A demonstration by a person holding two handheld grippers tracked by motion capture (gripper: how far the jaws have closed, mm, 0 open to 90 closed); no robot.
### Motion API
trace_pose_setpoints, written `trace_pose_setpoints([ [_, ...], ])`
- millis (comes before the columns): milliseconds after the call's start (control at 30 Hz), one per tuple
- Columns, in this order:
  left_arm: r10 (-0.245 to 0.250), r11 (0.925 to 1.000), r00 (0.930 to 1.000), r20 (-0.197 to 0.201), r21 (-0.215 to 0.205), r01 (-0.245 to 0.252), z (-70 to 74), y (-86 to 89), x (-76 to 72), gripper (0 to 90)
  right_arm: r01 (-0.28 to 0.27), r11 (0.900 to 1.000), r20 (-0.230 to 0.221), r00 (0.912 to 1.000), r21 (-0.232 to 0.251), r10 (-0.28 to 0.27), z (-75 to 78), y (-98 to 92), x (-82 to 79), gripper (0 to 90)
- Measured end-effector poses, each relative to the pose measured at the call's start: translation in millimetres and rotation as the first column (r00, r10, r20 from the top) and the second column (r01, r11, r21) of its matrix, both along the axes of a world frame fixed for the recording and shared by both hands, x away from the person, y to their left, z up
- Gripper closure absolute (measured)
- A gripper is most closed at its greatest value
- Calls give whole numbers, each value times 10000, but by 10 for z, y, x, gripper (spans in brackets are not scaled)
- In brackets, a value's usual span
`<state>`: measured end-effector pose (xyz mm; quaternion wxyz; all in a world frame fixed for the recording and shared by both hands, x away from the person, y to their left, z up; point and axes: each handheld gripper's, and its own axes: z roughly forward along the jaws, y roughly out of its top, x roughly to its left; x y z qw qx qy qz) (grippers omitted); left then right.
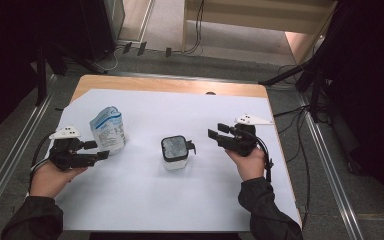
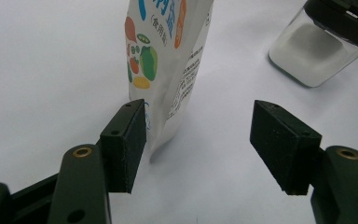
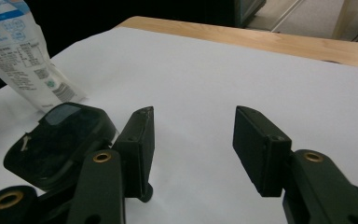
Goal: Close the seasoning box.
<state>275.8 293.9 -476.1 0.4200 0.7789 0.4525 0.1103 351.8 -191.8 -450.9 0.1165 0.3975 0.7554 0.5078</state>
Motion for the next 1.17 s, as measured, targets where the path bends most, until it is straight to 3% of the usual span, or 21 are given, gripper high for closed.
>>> trace_pose_setpoints([
  [333, -62, 10000, 10000, -77, 19, 62, -27, 15, 39, 372, 697, 9972, -331, 9970, -283, -706, -148, -221, -15, 460],
  [533, -240, 9996, 9996, -170, 120, 242, -33, -7, 87, 362, 1065, 9936, -203, 9940, -375, -1073, -149, -343, -103, 436],
  [633, -304, 9994, 9995, -16, 181, 304, -37, -23, 99, 360, 1248, 9909, -131, 9920, -498, -1256, -179, -381, -128, 427],
  [1167, -527, 9986, 9986, 33, 62, 527, -28, -46, 179, 354, 1372, 9878, -377, 9894, -742, -1403, -220, -449, -183, 407],
])
